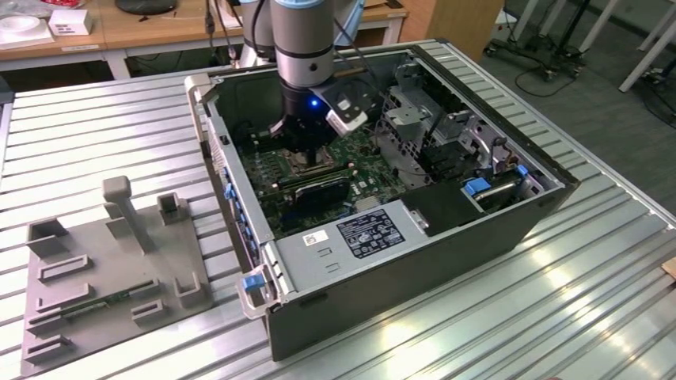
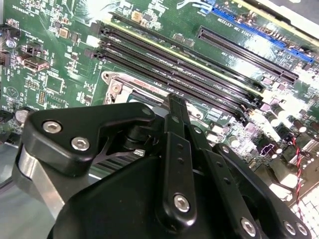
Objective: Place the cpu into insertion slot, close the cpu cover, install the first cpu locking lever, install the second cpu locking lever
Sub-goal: 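Install the second cpu locking lever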
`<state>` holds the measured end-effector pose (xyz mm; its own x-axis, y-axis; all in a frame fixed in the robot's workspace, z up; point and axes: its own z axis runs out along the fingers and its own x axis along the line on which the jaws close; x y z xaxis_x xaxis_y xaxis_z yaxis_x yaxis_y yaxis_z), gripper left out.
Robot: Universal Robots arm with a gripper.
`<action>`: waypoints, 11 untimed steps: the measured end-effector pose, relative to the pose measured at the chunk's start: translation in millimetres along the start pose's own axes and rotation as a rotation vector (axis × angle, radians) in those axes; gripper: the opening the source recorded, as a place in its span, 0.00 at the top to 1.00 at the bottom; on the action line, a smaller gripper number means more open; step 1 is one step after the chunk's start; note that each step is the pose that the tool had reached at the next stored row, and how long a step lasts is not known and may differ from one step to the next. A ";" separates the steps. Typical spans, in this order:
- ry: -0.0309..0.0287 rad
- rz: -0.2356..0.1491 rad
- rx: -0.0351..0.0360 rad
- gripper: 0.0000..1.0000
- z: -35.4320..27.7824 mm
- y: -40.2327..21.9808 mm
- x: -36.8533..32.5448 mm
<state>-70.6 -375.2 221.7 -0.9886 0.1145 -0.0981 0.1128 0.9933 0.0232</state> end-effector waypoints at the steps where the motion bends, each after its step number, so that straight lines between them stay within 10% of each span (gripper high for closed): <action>1: -0.0010 0.000 -0.0001 0.89 0.4 -0.1 0.6; 11: -0.0085 0.000 -0.0011 0.89 9.1 -0.7 5.2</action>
<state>-74.9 -375.2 212.1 -0.9877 0.1145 -0.1066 0.1126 0.9933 0.0243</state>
